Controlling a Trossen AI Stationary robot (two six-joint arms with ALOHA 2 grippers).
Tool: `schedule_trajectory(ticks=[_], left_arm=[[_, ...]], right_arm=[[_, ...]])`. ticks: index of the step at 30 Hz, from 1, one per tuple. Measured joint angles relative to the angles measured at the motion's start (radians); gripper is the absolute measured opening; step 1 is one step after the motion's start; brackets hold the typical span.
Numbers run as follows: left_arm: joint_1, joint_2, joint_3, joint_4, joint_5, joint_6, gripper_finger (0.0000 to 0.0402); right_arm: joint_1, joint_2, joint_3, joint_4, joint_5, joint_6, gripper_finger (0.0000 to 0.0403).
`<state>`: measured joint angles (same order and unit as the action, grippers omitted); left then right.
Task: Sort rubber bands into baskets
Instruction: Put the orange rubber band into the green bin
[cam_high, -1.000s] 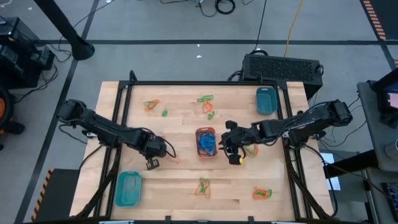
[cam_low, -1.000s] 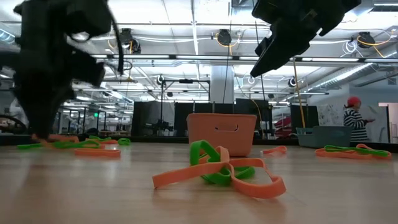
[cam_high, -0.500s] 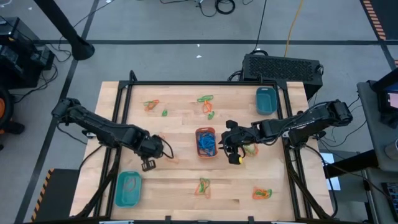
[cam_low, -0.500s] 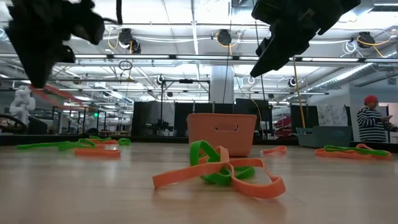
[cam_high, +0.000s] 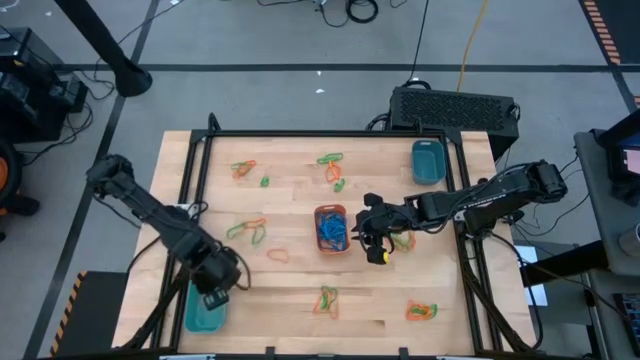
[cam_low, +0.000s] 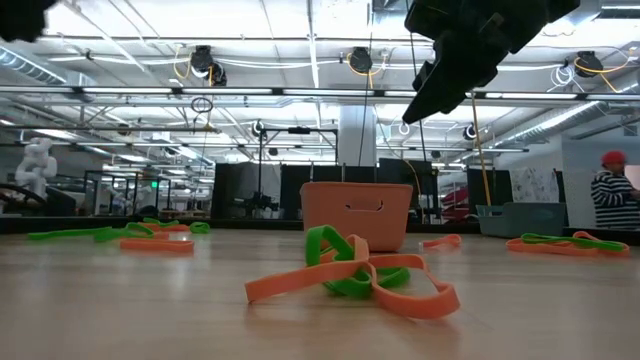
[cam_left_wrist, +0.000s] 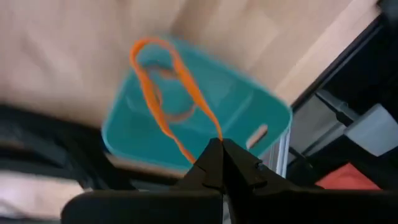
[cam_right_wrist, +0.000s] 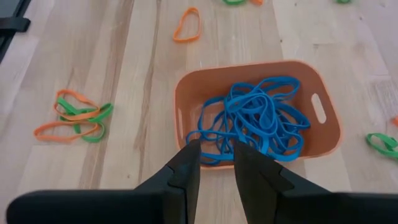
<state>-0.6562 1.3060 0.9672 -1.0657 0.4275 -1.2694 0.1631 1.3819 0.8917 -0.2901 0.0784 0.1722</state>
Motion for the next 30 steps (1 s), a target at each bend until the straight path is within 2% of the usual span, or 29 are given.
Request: schedule_trajectory(ticks=[4, 7, 17, 30], left_arm=[[-0.08, 0.0, 0.0, 0.0, 0.028, -0.141, 0.0001], [-0.121, 0.0, -0.009, -0.002, 0.032, -0.183, 0.0001], [-0.139, 0.0, -0.024, -0.016, -0.009, -0.19, 0.0023], [-0.139, 0.0, -0.024, -0.019, -0.041, -0.19, 0.0027]], right_arm=[[0.0, 0.0, 0.0, 0.0, 0.0, 0.0, 0.0089], [0.0, 0.0, 0.0, 0.0, 0.0, 0.0, 0.0089], [0.0, 0.0, 0.0, 0.0, 0.0, -0.001, 0.0089], [0.0, 0.0, 0.0, 0.0, 0.0, -0.001, 0.0089]])
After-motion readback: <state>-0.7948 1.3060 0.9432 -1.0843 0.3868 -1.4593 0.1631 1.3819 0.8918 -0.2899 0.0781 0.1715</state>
